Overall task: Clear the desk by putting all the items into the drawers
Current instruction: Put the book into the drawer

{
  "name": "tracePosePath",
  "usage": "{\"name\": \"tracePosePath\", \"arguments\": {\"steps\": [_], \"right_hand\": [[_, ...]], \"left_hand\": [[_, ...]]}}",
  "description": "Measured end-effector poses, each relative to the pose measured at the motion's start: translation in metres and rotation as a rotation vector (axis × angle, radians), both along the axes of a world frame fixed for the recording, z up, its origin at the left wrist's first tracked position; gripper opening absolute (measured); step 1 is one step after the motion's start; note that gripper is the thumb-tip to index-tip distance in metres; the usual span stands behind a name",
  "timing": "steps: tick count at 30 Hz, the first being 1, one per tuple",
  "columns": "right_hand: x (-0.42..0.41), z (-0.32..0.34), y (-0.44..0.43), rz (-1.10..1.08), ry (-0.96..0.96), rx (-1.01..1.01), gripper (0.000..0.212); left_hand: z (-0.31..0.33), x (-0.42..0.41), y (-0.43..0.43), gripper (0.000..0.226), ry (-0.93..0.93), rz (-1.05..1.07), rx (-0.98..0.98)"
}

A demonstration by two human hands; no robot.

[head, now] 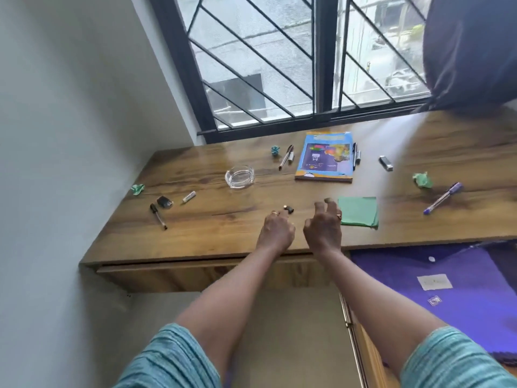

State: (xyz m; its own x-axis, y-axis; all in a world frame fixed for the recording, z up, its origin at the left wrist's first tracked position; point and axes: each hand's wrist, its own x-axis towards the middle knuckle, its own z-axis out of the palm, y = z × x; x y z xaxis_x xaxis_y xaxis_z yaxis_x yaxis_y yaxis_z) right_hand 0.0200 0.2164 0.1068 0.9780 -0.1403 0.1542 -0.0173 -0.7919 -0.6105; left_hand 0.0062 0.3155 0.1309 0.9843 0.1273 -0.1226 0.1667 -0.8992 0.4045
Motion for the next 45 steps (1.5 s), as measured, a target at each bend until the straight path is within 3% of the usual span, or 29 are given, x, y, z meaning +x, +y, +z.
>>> {"name": "tracePosePath", "arguments": {"steps": [8, 16, 26, 28, 31, 34, 38, 45], "right_hand": [[0.080, 0.001, -0.035, -0.147, 0.123, 0.051, 0.033], [0.163, -0.009, -0.044, -0.278, 0.248, 0.064, 0.038], [0.182, -0.022, -0.043, -0.356, 0.232, 0.021, 0.037], [0.183, -0.022, -0.046, -0.339, 0.228, 0.030, 0.042], [0.182, -0.016, -0.046, -0.308, 0.235, 0.024, 0.048], [0.181, -0.004, -0.044, -0.270, 0.217, -0.046, 0.046], [0.171, 0.013, -0.035, -0.314, 0.058, -0.321, 0.042], [0.120, 0.057, -0.014, -0.303, -0.213, -0.420, 0.046]], "left_hand": [[0.010, 0.098, 0.003, 0.039, 0.080, 0.104, -0.152], [0.005, 0.200, -0.005, 0.035, 0.151, 0.109, -0.278], [-0.047, 0.286, -0.013, 0.042, 0.265, 0.217, -0.704], [-0.044, 0.290, -0.018, 0.047, 0.231, 0.183, -0.812], [-0.045, 0.299, -0.024, 0.036, 0.111, 0.193, -0.919], [-0.002, 0.267, -0.028, 0.036, 0.015, 0.158, -0.887], [0.066, 0.205, -0.035, 0.022, -0.130, 0.167, -0.944], [0.108, 0.122, -0.032, 0.022, -0.326, 0.262, -1.152]]}}
